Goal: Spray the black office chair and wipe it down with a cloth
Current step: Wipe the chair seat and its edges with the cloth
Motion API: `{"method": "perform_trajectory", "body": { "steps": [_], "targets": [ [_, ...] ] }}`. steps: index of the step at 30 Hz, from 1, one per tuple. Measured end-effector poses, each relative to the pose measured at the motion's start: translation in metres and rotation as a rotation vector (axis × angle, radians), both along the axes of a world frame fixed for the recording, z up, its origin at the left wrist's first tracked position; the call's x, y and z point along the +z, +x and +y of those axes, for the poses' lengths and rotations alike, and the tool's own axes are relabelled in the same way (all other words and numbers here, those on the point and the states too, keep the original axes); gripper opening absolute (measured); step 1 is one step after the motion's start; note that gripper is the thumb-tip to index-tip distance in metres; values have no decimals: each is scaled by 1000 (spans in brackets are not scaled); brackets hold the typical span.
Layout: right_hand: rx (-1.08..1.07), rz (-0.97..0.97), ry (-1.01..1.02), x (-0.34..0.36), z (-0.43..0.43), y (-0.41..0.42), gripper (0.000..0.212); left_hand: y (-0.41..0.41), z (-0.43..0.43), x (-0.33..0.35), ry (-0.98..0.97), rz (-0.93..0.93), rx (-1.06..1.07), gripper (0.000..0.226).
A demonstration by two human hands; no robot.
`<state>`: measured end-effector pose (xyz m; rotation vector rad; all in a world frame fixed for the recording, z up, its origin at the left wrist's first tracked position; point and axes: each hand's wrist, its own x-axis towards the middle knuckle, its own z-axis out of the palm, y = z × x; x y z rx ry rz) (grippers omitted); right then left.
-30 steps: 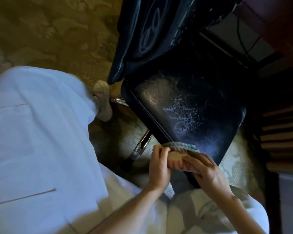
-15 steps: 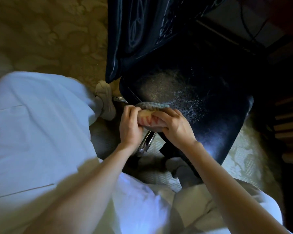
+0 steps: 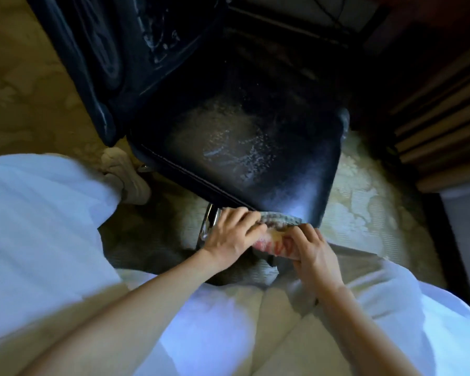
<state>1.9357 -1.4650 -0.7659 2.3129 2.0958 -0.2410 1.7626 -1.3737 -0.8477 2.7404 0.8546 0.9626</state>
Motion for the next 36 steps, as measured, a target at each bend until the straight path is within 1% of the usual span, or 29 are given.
{"method": "perform_trajectory", "body": {
  "steps": [2, 4, 7, 9, 11, 12, 16, 19, 20, 22, 24, 26, 28, 30, 33, 36],
  "targets": [
    [-260, 9, -45, -5, -10, 3, 51, 20, -8, 4, 33, 61, -84, 18],
    [-452, 46, 2, -14, -11, -4, 46, 28, -8, 8, 53, 112, -137, 18],
    [-562, 79, 101, -32, -8, -26, 31, 13, 5, 11, 128, 126, -238, 16],
    [-533, 66, 209, -42, 0, -45, 28, -6, 23, 15, 171, 140, -291, 24],
    [-448, 2, 316, -49, 13, -66, 28, -32, 45, 18, 197, 194, -287, 30],
    [-386, 2, 357, -53, 23, -77, 29, -47, 56, 19, 199, 228, -266, 32],
    [-150, 134, 372, -57, 64, -119, 51, -113, 99, 31, 168, 376, -164, 42],
    [-56, 146, 324, -51, 83, -130, 68, -130, 115, 45, 150, 446, -148, 45],
    [-57, 143, 321, -50, 85, -128, 69, -127, 116, 48, 144, 449, -152, 44],
    [-82, 117, 359, -52, 77, -118, 64, -111, 109, 50, 149, 423, -177, 41],
    [-115, 57, 402, -58, 57, -101, 54, -89, 95, 45, 170, 404, -236, 38],
    [-213, 9, 406, -60, 32, -76, 43, -60, 76, 38, 198, 378, -312, 37],
    [-401, -21, 346, -59, 13, -51, 44, -26, 54, 31, 231, 342, -369, 33],
    [-574, -50, 263, -56, -1, -29, 45, 7, 32, 27, 241, 307, -381, 25],
    [-712, 0, 149, -47, -12, 2, 45, 47, 7, 19, 236, 310, -377, 17],
    [-794, 41, 109, -43, -12, 19, 45, 65, 4, 20, 209, 350, -383, 21]
  ]
}}
